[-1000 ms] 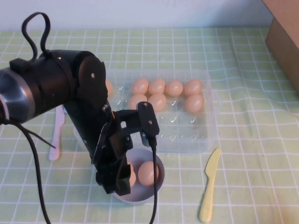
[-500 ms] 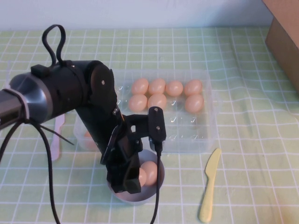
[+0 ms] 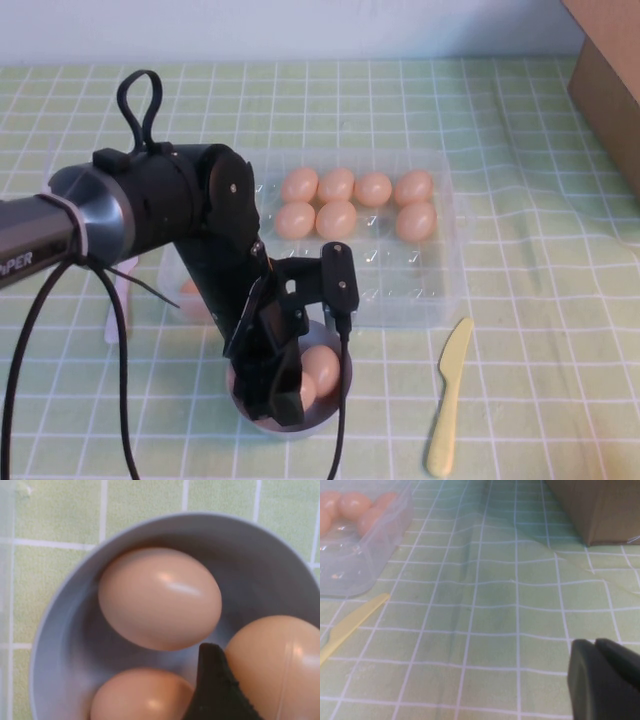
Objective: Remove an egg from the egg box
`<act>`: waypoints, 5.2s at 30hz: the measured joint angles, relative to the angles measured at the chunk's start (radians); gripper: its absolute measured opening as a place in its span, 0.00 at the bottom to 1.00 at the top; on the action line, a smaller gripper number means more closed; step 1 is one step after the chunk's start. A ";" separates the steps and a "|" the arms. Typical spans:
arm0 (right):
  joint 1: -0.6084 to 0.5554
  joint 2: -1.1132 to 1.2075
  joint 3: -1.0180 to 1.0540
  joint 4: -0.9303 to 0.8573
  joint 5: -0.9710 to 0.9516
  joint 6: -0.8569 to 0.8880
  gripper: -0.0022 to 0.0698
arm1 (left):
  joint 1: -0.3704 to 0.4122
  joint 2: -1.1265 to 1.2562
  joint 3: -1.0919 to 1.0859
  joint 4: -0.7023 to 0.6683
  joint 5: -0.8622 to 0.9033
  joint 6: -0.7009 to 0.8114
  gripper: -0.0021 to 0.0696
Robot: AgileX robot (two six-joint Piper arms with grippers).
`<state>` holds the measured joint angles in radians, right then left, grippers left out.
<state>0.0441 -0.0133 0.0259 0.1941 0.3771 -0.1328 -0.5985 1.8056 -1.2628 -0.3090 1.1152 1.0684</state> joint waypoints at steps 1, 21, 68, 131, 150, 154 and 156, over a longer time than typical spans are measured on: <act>0.000 0.000 0.000 0.000 0.000 0.000 0.01 | 0.000 0.000 0.000 -0.002 0.000 0.000 0.54; 0.000 0.000 0.000 0.000 0.000 0.000 0.01 | 0.000 -0.064 -0.028 -0.063 0.013 -0.006 0.67; 0.000 0.000 0.000 0.000 0.000 0.000 0.01 | 0.000 -1.118 0.678 -0.225 -0.662 -0.318 0.03; 0.000 0.000 0.000 0.000 0.000 0.000 0.01 | 0.471 -1.815 1.288 0.368 -0.746 -1.027 0.02; 0.000 0.000 0.000 0.000 0.000 0.000 0.01 | 0.471 -1.815 1.288 0.372 -0.746 -1.027 0.02; 0.000 0.000 0.000 0.000 0.000 0.000 0.01 | 0.471 -1.815 1.288 0.372 -0.746 -1.028 0.02; 0.000 0.000 0.000 0.000 0.000 0.000 0.01 | 0.471 -1.815 1.288 0.372 -0.746 -1.028 0.02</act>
<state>0.0441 -0.0133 0.0259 0.1941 0.3771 -0.1328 -0.1278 -0.0098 0.0250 0.0633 0.3691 0.0406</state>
